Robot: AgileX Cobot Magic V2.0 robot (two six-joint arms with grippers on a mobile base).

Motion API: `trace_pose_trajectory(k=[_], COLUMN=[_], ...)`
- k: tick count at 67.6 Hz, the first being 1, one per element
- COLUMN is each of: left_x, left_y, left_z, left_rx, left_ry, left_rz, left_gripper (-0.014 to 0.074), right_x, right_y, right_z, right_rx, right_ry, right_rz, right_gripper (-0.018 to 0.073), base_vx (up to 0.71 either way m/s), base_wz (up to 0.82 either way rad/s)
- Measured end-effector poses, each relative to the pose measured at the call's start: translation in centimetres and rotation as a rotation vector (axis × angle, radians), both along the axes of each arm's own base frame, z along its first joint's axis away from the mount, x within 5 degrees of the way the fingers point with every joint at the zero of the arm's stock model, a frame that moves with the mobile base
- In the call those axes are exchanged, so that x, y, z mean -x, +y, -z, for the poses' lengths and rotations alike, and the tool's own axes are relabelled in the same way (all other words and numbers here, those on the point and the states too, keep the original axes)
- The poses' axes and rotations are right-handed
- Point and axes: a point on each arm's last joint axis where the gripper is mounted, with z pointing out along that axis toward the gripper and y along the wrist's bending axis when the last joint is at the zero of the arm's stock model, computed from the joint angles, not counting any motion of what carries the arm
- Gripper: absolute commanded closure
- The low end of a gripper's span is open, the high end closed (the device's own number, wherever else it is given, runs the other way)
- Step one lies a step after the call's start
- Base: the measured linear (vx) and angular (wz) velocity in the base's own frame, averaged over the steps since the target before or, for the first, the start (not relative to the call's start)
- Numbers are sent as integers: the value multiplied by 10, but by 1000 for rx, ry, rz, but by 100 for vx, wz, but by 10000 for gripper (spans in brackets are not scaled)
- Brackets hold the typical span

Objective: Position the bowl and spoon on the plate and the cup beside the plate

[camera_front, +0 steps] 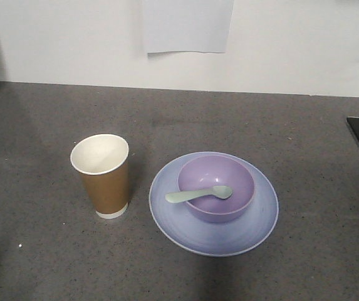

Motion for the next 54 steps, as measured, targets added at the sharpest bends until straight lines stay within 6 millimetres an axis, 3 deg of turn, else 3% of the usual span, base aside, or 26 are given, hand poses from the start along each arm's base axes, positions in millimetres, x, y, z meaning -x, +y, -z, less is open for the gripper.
trace_pose_trajectory(k=[19, 31, 54], left_x=[0, 0, 0], left_y=[0, 0, 0], left_z=[0, 0, 0], left_rx=[0, 0, 0], left_ry=[1, 1, 1], left_rz=[0, 0, 0], left_gripper=[603, 603, 603], right_x=[0, 4, 29], right_y=[-1, -1, -10], right_z=[0, 3, 52], right_rx=[16, 29, 6], right_ry=[-10, -136, -371], right_rz=[0, -49, 36], right_gripper=[570, 570, 570], base_vx=[0, 0, 0], base_wz=[0, 0, 0])
